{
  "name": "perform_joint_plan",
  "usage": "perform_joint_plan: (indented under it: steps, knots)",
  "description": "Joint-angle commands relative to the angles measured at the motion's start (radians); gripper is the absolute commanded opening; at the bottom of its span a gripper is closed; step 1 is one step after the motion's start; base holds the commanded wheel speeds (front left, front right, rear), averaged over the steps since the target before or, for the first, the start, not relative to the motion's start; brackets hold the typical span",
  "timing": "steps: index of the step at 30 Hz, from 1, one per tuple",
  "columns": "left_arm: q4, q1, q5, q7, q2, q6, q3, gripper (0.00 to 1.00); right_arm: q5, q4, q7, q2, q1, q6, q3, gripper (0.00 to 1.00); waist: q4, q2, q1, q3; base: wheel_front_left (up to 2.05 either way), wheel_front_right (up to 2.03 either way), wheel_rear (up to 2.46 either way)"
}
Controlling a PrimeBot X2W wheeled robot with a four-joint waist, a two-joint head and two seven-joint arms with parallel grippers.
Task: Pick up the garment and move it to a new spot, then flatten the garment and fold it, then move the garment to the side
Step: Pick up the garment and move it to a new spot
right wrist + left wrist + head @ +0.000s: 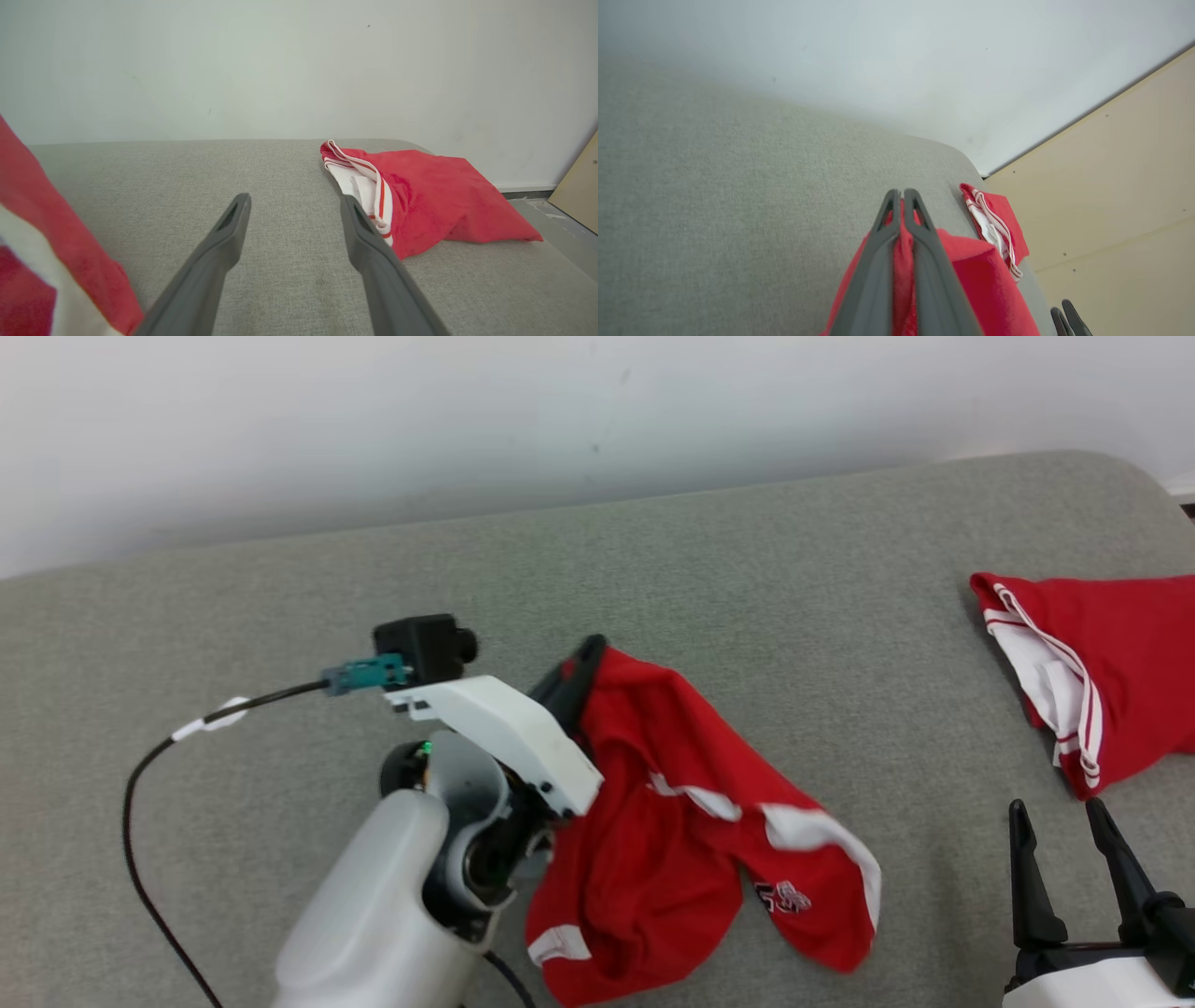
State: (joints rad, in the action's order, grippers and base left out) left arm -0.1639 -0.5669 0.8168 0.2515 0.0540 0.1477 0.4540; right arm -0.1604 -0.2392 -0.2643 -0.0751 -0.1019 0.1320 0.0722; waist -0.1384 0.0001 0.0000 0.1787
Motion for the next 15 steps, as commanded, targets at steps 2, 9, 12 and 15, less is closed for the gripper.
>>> perform_joint_plan:
  steps: [2, 9, 12, 15]
  knots:
    - [-0.115, -0.053, -0.042, -0.072, 0.030, 0.007, -0.036, 0.00, -0.001, -0.006, 0.001, -0.007, -0.016, -0.003, -0.007, 1.00, -0.029, -0.0001, 0.0000, 0.017, 0.00, 0.00, 0.00]
    - [-0.378, -0.125, -0.070, -0.186, 0.076, 0.001, -0.093, 0.00, 0.002, -0.015, 0.001, -0.006, -0.013, -0.003, -0.016, 1.00, -0.066, -0.0001, 0.0000, 0.017, 0.00, 0.00, 0.00]
    - [-0.444, -0.137, -0.099, -0.215, 0.096, -0.001, -0.085, 0.00, 0.003, -0.019, 0.001, -0.007, -0.011, -0.003, -0.017, 1.00, -0.074, -0.0001, 0.0000, 0.012, 0.00, 0.00, 0.00]
    - [-0.527, -0.151, -0.121, -0.269, 0.110, -0.001, -0.082, 0.00, 0.003, -0.023, 0.001, -0.010, -0.007, -0.003, -0.017, 1.00, -0.081, -0.0001, 0.0000, 0.004, 0.00, 0.00, 0.00]
